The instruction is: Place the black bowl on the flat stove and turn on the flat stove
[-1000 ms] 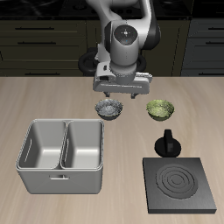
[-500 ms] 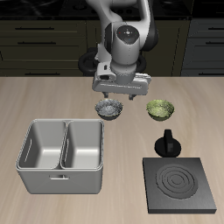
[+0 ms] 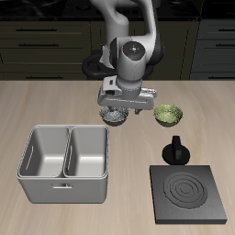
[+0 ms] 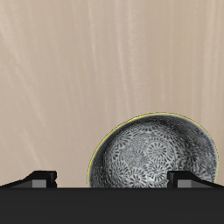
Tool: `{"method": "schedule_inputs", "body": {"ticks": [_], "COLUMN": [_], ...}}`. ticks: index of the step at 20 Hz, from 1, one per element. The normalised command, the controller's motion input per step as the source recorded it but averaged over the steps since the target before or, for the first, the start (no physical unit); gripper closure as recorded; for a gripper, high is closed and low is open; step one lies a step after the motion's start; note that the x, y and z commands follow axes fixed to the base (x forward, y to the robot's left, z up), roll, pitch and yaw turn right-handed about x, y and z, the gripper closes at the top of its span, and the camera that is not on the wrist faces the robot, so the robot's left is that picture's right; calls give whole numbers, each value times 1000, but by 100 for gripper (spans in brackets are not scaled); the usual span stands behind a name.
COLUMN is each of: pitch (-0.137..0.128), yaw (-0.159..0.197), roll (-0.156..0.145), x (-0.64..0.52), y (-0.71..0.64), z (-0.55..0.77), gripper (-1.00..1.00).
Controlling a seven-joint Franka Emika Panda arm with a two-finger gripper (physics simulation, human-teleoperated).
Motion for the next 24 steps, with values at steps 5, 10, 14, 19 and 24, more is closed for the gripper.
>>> {"method": "schedule_inputs", "body": {"ticks": [5,10,14,19,24], "pitch": [28,54,46,-35,-37], "yaw": [-32,-60,-121,-18,-18], "roll": [-25,23,69,18,-11], "x": [-61,-34,-89,-39,-83], "y": [-19,44,56,47,-73], "z": [-264,-215,-97,155,180], "gripper": [-100,-100,100,100,100]}}
